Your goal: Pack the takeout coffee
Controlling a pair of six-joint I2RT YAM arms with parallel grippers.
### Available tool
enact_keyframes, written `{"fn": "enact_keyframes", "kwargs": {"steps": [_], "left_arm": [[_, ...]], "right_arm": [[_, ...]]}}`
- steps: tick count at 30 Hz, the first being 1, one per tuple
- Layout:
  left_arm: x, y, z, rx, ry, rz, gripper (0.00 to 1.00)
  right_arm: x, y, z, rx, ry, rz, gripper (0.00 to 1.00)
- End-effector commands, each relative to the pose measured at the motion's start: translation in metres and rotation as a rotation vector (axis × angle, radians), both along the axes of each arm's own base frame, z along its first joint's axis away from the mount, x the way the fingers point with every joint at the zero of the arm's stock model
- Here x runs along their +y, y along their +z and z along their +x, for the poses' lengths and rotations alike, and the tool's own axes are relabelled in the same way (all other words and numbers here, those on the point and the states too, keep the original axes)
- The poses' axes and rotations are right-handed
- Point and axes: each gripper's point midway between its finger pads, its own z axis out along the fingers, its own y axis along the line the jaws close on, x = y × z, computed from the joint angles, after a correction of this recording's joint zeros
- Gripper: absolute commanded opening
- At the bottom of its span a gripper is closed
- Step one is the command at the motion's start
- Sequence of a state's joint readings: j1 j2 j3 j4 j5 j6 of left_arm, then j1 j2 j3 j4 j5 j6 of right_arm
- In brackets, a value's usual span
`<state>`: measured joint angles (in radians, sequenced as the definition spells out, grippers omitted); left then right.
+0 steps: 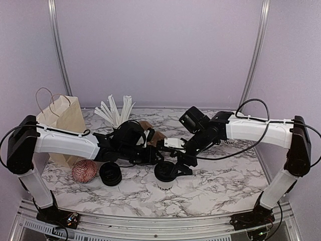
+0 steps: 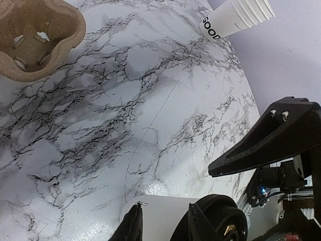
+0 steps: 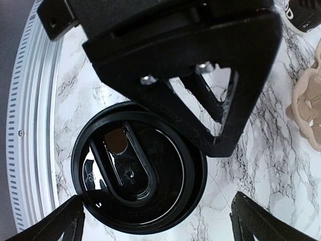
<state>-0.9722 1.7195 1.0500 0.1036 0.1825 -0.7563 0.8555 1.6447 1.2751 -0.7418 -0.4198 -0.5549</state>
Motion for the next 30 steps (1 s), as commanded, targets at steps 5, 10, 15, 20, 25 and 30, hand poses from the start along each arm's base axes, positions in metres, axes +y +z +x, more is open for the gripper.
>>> {"fn": "enact_keyframes", "kwargs": {"steps": [5, 10, 15, 20, 25, 30], "left_arm": [[0.006, 0.0, -0.01, 0.01, -0.011, 0.01, 0.32], [0.008, -0.001, -0.009, 0.007, 0.0, 0.018, 0.32], [0.01, 0.001, -0.009, 0.003, 0.008, 0.019, 0.32], [0.013, 0.015, -0.003, -0.045, 0.032, 0.012, 0.34], [-0.003, 0.037, -0.007, -0.077, -0.039, -0.08, 0.37], [-0.016, 0.026, -0.015, -0.022, -0.093, -0.095, 0.38]], "right_arm": [[0.0, 0.051, 0.003, -0.137, 0.026, 0.079, 0.94], [0.001, 0.055, -0.033, -0.152, 0.164, 0.116, 0.49], [0.006, 0.046, -0.066, -0.187, 0.286, 0.084, 0.18], [0.006, 0.022, -0.082, -0.232, 0.346, 0.009, 0.17], [0.007, 0.011, -0.083, -0.269, 0.347, -0.029, 0.15], [0.009, 0.009, -0.074, -0.3, 0.317, -0.044, 0.14]]}}
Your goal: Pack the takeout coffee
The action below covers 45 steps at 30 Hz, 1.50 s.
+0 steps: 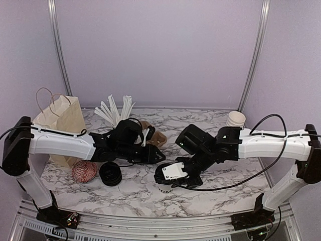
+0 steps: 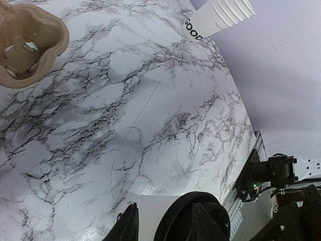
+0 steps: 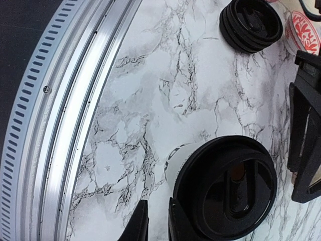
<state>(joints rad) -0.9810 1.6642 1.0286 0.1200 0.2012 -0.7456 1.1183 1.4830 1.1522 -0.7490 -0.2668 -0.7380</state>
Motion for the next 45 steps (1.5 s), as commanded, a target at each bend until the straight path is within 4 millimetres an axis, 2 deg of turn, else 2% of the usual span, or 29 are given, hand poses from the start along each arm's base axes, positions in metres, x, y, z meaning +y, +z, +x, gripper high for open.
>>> {"fn": "enact_keyframes", "kwargs": {"steps": [1, 5, 7, 9, 22, 27, 33, 35, 38, 43, 45], "left_arm": [[-0.015, 0.002, -0.007, 0.011, -0.064, -0.043, 0.38], [-0.012, -0.007, -0.01, 0.028, -0.062, -0.024, 0.37], [-0.011, -0.012, -0.013, 0.039, -0.066, -0.016, 0.37], [-0.009, -0.016, -0.016, 0.05, -0.072, -0.011, 0.36], [-0.001, -0.041, -0.031, 0.09, -0.081, 0.049, 0.33], [0.008, -0.057, -0.036, 0.12, -0.066, 0.094, 0.3], [0.042, -0.102, -0.044, 0.168, -0.004, 0.234, 0.22], [0.046, -0.108, -0.047, 0.181, -0.004, 0.246, 0.22], [0.04, -0.095, -0.043, 0.152, -0.008, 0.221, 0.21], [0.025, -0.061, -0.029, 0.076, -0.016, 0.183, 0.22], [0.022, -0.05, -0.025, 0.054, -0.011, 0.175, 0.23]], "right_arm": [[0.007, 0.004, 0.014, -0.073, -0.03, 0.01, 0.14], [0.007, 0.001, 0.016, -0.078, -0.035, 0.003, 0.16], [0.006, -0.001, 0.016, -0.083, -0.034, -0.001, 0.24], [0.005, -0.002, 0.016, -0.09, -0.031, -0.007, 0.27], [-0.002, -0.023, 0.022, -0.174, -0.035, -0.067, 0.26], [-0.009, -0.039, 0.024, -0.216, -0.033, -0.11, 0.25], [-0.039, -0.088, 0.027, -0.333, -0.001, -0.252, 0.19], [-0.046, -0.098, 0.027, -0.346, 0.002, -0.286, 0.17], [-0.041, -0.089, 0.026, -0.342, -0.005, -0.259, 0.16], [-0.016, -0.042, 0.023, -0.322, -0.003, -0.127, 0.2], [-0.01, -0.028, 0.022, -0.313, -0.002, -0.09, 0.25]]}}
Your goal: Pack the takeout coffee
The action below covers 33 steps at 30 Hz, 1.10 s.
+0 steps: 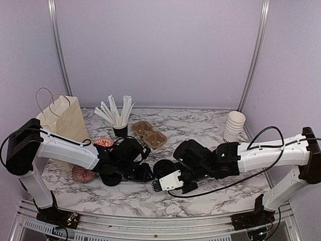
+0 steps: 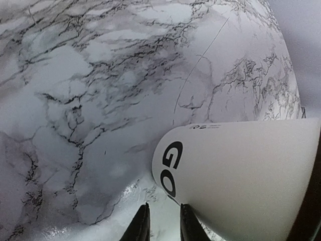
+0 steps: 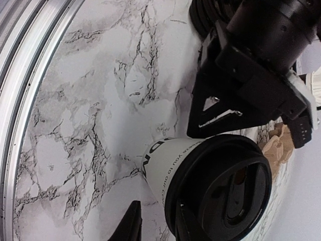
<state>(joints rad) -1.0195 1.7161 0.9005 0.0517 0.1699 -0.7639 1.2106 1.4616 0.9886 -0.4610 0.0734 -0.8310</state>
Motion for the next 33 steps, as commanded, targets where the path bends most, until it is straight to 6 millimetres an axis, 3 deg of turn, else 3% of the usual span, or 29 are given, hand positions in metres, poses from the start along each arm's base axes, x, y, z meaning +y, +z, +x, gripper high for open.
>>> {"fn": "enact_keyframes", "kwargs": {"steps": [1, 9, 18, 25, 27, 30, 33], "left_arm": [[-0.013, 0.042, 0.014, -0.086, -0.011, -0.047, 0.23], [0.003, 0.053, 0.017, -0.121, 0.022, 0.005, 0.26], [0.003, 0.059, 0.021, -0.138, 0.035, 0.009, 0.26], [0.026, 0.098, 0.035, -0.271, 0.142, -0.025, 0.37], [0.022, 0.118, 0.033, -0.296, 0.14, -0.112, 0.42], [-0.003, 0.15, 0.027, -0.314, 0.072, -0.29, 0.44], [-0.024, 0.155, 0.021, -0.288, 0.003, -0.34, 0.46]], "right_arm": [[-0.017, -0.001, -0.009, 0.062, -0.004, -0.084, 0.27], [-0.009, 0.024, -0.009, 0.064, -0.002, -0.011, 0.33], [-0.007, 0.041, 0.002, 0.088, -0.035, 0.055, 0.33], [-0.015, 0.036, 0.007, 0.151, -0.047, 0.076, 0.35], [-0.015, 0.035, 0.007, 0.161, -0.044, 0.077, 0.35], [-0.013, 0.034, 0.005, 0.177, -0.038, 0.084, 0.35], [-0.012, 0.031, 0.006, 0.182, -0.039, 0.08, 0.35]]}}
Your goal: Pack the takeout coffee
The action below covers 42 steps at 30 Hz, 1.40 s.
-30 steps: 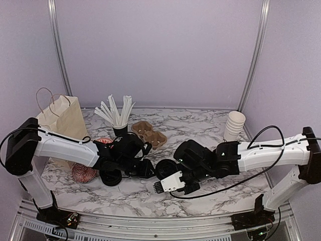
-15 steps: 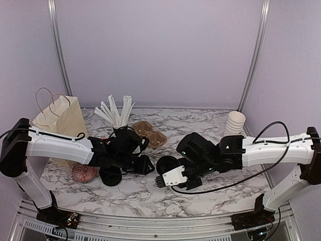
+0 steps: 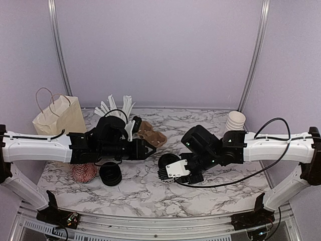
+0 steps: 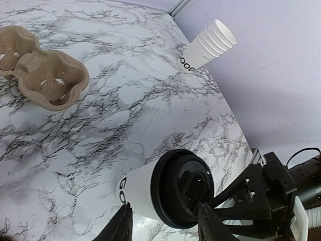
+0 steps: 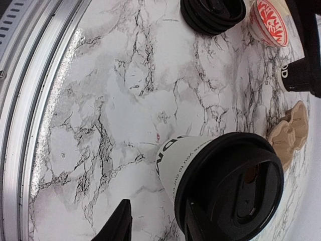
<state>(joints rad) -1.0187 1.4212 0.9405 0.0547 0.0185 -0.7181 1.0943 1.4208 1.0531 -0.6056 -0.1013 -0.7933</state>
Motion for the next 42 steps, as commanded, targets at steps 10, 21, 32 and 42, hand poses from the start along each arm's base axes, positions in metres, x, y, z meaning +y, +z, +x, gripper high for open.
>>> {"fn": "enact_keyframes", "kwargs": {"steps": [10, 21, 32, 42], "left_arm": [[-0.054, -0.042, -0.013, 0.106, -0.169, 0.018, 0.51], [-0.048, -0.071, -0.014, 0.137, -0.171, 0.116, 0.46], [-0.057, -0.051, -0.014, 0.106, -0.201, 0.072, 0.45], [-0.045, -0.009, -0.008, -0.003, -0.143, 0.026, 0.48]], "right_arm": [[0.008, 0.007, 0.003, 0.03, -0.006, 0.051, 0.36], [0.01, 0.026, -0.002, 0.078, 0.004, 0.093, 0.37], [-0.002, 0.046, -0.006, 0.144, 0.0, 0.139, 0.37], [-0.006, 0.055, 0.011, 0.223, -0.071, 0.191, 0.77]]}}
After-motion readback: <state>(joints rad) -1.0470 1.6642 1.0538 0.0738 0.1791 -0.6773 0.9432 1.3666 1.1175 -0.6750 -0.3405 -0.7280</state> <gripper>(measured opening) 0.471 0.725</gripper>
